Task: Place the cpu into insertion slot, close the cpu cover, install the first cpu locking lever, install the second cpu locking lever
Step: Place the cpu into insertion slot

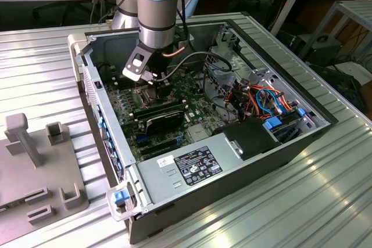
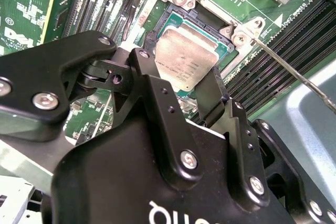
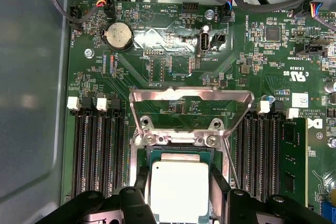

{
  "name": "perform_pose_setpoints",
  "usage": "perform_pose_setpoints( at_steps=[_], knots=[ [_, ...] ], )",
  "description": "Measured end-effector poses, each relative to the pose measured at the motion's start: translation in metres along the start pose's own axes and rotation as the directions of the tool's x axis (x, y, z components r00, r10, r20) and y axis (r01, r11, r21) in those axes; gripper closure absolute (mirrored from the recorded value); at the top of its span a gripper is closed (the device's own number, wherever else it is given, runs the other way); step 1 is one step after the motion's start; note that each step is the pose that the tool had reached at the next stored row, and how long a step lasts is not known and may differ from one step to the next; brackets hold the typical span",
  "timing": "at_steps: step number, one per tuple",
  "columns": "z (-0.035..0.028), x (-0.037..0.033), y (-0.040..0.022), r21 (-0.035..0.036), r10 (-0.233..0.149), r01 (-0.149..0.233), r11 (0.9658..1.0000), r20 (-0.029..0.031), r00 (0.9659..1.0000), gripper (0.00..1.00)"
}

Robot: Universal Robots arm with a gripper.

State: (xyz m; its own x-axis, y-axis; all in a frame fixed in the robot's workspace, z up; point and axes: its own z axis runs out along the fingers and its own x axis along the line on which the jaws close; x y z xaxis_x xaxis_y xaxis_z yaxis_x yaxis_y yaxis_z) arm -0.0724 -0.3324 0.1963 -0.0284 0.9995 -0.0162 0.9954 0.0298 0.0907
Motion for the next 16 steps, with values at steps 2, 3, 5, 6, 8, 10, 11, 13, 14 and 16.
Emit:
perform_pose_setpoints(
  at_steps=[2, 3, 5, 6, 8, 10, 11, 13, 14, 16],
  knots=[
    [0.0001, 0.0000, 0.0000, -0.0001, 0.000, 0.000, 1.0000, -0.0001, 1.0000, 0.45],
    [0.0001, 0.0000, 0.0000, 0.0000, 0.000, 0.000, 1.0000, -0.0002, 1.0000, 0.45],
    [0.0001, 0.0000, 0.0000, -0.0001, 0.000, 0.000, 1.0000, -0.0003, 1.0000, 0.45],
    [0.0001, 0.0000, 0.0000, -0.0001, 0.000, 0.000, 1.0000, -0.0003, 1.0000, 0.45],
    [0.0001, 0.0000, 0.0000, -0.0001, 0.000, 0.000, 1.0000, -0.0003, 1.0000, 0.45],
    [0.0007, 0.0004, 0.0002, -0.0013, 0.000, 0.000, 1.0000, -0.0027, 1.0000, 0.44],
    [0.0007, 0.0004, 0.0002, -0.0012, 0.000, 0.000, 1.0000, -0.0021, 1.0000, 0.44],
    [0.0003, 0.0001, 0.0001, -0.0006, 0.000, 0.000, 1.0000, -0.0008, 1.0000, 0.39],
    [0.0001, 0.0001, 0.0001, -0.0003, 0.000, 0.000, 1.0000, -0.0005, 1.0000, 0.39],
    [0.0001, 0.0001, 0.0001, -0.0002, 0.000, 0.000, 1.0000, -0.0005, 1.0000, 0.39]
  ],
)
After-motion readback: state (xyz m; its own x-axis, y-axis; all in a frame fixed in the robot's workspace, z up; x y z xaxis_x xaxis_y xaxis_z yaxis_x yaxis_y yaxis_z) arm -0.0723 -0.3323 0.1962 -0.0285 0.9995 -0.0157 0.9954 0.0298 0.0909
